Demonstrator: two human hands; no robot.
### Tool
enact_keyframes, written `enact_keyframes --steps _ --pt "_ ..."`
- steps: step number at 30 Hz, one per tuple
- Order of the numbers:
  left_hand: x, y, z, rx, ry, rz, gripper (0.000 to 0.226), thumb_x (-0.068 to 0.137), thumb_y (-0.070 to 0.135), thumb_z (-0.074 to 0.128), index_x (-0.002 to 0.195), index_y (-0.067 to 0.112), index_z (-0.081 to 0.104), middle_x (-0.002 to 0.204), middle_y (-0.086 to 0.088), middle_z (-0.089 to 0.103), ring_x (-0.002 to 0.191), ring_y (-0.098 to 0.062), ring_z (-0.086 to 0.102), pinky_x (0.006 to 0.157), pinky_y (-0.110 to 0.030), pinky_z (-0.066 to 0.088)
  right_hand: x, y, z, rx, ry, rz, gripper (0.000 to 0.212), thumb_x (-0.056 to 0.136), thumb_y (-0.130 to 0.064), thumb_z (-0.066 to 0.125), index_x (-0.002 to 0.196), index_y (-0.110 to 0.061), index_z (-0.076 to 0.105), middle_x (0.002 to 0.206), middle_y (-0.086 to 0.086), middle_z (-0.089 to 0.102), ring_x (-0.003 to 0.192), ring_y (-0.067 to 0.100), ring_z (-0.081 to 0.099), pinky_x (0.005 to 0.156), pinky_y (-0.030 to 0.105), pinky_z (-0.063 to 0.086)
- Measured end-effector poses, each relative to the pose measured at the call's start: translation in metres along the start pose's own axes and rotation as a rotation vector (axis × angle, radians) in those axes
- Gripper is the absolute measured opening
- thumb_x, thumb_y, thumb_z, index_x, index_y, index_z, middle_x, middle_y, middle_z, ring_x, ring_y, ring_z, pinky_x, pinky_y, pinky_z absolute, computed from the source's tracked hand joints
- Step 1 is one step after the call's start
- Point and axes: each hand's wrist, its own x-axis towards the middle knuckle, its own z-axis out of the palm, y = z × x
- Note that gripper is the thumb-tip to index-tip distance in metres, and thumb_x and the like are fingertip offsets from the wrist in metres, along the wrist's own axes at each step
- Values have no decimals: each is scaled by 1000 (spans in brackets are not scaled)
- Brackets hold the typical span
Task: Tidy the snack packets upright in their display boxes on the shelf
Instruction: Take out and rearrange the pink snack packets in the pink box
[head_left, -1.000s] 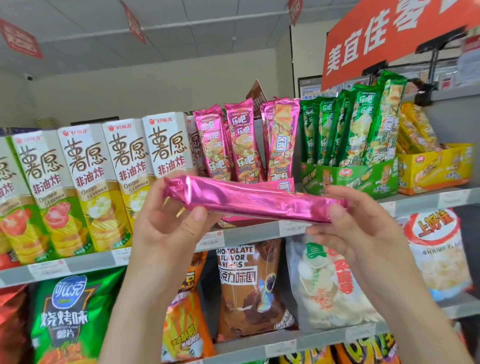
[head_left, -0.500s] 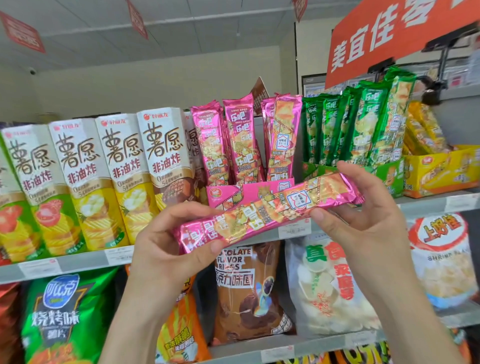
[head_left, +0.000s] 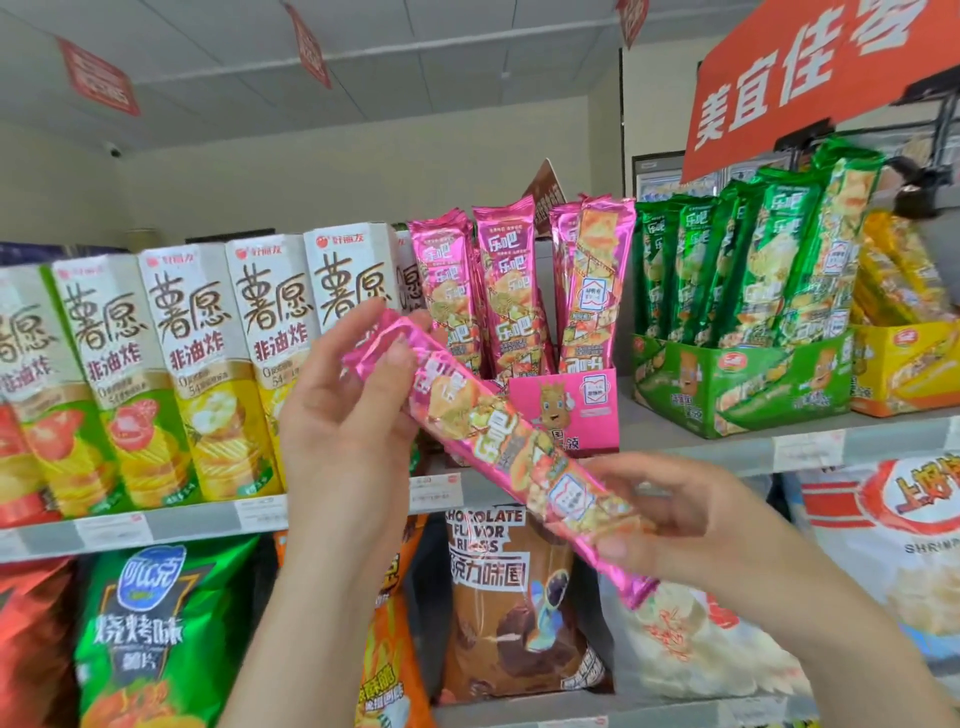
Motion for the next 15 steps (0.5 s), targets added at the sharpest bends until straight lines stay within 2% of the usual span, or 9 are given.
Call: enact_keyframes --steps 1,3,5,6,8,9,11,13,15 --pt "4 0 7 4 -12 13 22 83 12 63 99 24 73 107 -12 72 96 -25 67 79 -38 55 2 0 5 10 -16 8 47 66 -27 82 109 -43 70 112 11 69 96 22 71 83 41 58" --pt "11 -2 20 11 -21 39 20 85 14 62 98 22 74 104 -8 74 95 -20 67 80 -33 55 4 -1 15 11 0 -30 45 71 -36 77 113 -50 65 114 1 70 98 18 71 86 39 58" --pt "15 -5 30 17 -24 49 19 84 16 63 100 22 73 99 -2 74 93 -15 66 81 -30 52 7 -4 28 53 32 -102 40 79 -51 67 118 -56 58 118 -11 68 97 13 71 77 25 57" --pt "15 -8 35 28 -27 45 19 84 18 65 100 21 73 99 -2 74 93 -16 66 82 -33 52 8 -6 35 42 55 -131 37 82 -60 60 118 -63 53 117 -20 67 97 8 70 74 16 54" --pt "10 -13 41 59 -52 31 20 83 21 68 102 18 71 99 -5 74 93 -21 66 85 -43 53 11 -8 47 -98 113 -157 37 82 -75 44 118 -79 36 107 -36 64 97 -4 66 78 8 46" --pt "6 -14 44 84 -82 27 23 82 22 70 104 17 70 100 -5 74 95 -23 67 86 -47 53 11 -9 51 -184 148 -156 40 81 -79 36 120 -81 28 97 -38 63 95 -7 63 79 7 43" --pt "-2 -15 45 181 -194 34 33 82 19 73 113 19 64 106 -1 73 100 -20 69 85 -42 57 13 -8 57 -289 222 -175 46 84 -78 24 130 -75 21 83 -35 62 89 -8 61 76 8 40" --pt "-8 -15 43 276 -331 37 44 84 13 73 122 27 56 111 4 71 102 -14 69 81 -31 57 14 -4 59 -351 279 -194 57 89 -74 16 144 -60 19 88 -27 64 93 -6 59 78 12 41" --pt "-9 -12 39 316 -405 5 50 86 10 72 126 31 51 112 4 70 103 -15 68 82 -29 56 15 -2 61 -458 321 -211 66 88 -75 10 149 -51 15 94 -24 60 97 -4 56 78 9 40"
